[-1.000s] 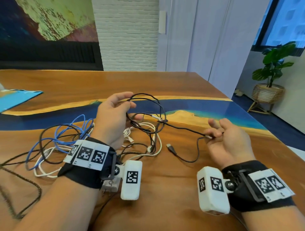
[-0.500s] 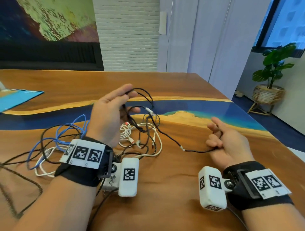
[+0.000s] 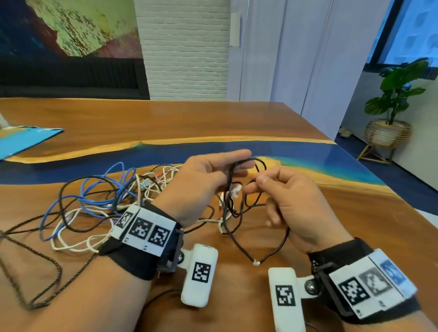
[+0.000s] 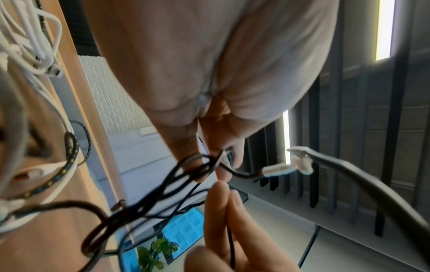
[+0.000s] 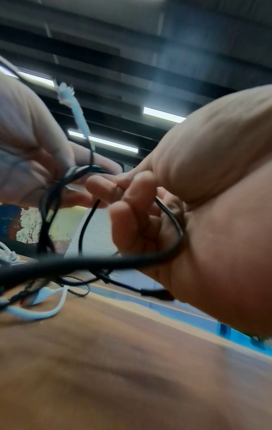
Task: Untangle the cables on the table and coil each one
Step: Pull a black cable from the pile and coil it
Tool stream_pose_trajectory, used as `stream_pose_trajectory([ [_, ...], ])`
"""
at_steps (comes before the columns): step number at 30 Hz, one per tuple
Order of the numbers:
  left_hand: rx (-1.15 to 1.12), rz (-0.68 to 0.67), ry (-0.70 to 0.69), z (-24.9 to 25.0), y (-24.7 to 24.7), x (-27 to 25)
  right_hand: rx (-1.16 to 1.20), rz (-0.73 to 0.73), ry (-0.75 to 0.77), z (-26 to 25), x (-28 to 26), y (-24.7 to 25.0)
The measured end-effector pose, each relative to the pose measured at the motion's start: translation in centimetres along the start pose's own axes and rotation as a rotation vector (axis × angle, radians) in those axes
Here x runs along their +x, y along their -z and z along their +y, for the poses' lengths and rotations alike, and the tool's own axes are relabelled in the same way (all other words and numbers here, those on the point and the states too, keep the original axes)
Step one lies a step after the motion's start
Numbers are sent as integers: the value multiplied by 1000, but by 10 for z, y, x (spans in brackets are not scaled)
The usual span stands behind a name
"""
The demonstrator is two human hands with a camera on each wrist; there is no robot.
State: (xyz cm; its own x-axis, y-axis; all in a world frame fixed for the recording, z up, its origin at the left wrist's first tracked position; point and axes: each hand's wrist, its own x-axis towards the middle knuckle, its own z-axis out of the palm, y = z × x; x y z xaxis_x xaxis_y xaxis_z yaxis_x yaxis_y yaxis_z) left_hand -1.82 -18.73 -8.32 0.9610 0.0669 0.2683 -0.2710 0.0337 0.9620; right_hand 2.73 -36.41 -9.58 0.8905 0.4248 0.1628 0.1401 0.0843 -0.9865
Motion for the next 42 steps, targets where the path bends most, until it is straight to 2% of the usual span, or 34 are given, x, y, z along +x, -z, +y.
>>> stream_pose_trajectory([
  [3,49,-69,-3,-3,-8,-3,58,16,-9,5,-1,-6],
  [9,150,-44,61,-7,-3,-1,264,-47,-70,3,-3,-10],
  [11,242,-55,40,-8,-2,-1,197,-83,-68,4,-3,-7],
  [14,304,-109,77,-11,-1,-2,-66,-137,15,8,-3,-3],
  [17,329,-154,101,-12,-4,-3,-91,-132,-15,10,-2,-1],
  [19,321,-90,105,-8,-2,-2,-12,-45,-25,9,1,-1],
  [21,260,41,98,-2,6,1,99,139,-54,8,7,6],
  [24,163,379,35,7,30,8,373,365,-94,5,15,25],
  [26,61,586,-15,12,47,10,459,468,-107,4,17,37],
  [29,14,756,-107,14,63,11,496,541,-113,7,18,45],
  [35,33,887,-251,13,64,10,461,631,-114,8,19,47],
  [37,29,899,-232,15,72,9,490,663,-111,7,20,52],
  [39,57,812,-130,16,77,10,551,655,-96,7,20,56],
  [42,120,640,24,19,63,10,578,570,-63,7,19,51],
])
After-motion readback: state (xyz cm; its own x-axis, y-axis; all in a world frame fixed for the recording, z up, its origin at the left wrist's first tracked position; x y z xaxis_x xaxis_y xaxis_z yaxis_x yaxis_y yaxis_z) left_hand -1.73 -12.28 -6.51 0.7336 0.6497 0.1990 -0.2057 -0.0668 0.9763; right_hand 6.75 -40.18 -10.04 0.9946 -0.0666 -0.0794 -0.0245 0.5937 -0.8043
